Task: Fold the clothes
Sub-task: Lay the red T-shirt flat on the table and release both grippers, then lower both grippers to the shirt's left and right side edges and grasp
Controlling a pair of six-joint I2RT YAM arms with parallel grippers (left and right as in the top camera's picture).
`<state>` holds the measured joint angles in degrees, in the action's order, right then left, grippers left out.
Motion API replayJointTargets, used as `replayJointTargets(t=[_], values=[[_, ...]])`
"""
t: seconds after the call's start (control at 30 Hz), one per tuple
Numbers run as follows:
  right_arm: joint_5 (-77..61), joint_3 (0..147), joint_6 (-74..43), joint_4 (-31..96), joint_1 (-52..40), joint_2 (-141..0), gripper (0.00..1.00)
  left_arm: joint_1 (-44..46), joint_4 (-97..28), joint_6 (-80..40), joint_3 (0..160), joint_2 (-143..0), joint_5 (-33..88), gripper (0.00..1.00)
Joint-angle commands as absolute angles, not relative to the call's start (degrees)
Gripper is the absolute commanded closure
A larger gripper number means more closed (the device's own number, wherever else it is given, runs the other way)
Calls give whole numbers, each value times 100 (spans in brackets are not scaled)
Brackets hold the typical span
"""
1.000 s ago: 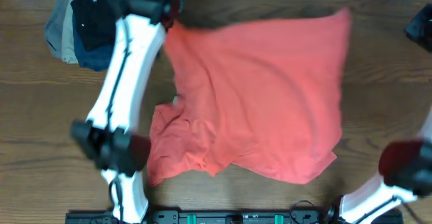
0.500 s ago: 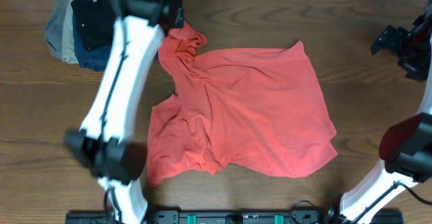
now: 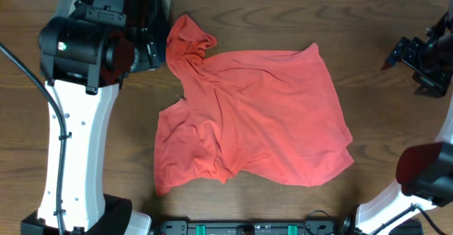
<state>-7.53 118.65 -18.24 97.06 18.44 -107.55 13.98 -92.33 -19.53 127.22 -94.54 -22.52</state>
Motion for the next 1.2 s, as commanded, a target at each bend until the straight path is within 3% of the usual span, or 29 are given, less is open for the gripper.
replayJointTargets(t=[0.0,0.23,0.5,0.83,0.87,1.03,1.07,1.17], values=[[-838,11872,-1614,9732,1584,-10175,9,1304,-9679,-2154,12696,-9155,-1745,2],[-327,10967,-1559,9727,1146,-9052,1,1293,-9679,-2023,12173,-8215,-1199,2],[-366,9382,-1625,9113,1041,-8346,1,1293,-9607,-2495,9918,-7024,-1190,2],[-659,7183,-1625,7708,1007,-8357,1,1293,-8184,-2519,7177,-7006,-615,1],[-725,6956,-1623,7500,1004,-8357,4,1293,-7990,-2519,6921,-7072,-593,2],[-1243,6121,-1623,6528,1004,-8359,45,1293,-6978,-2515,5990,-7522,-434,44],[-1352,6001,-1623,6359,1004,-8359,49,1293,-6766,-2515,5852,-7655,-425,49],[-1441,5758,-1627,5951,1002,-8359,40,1293,-6248,-2512,5614,-8112,-425,49]])
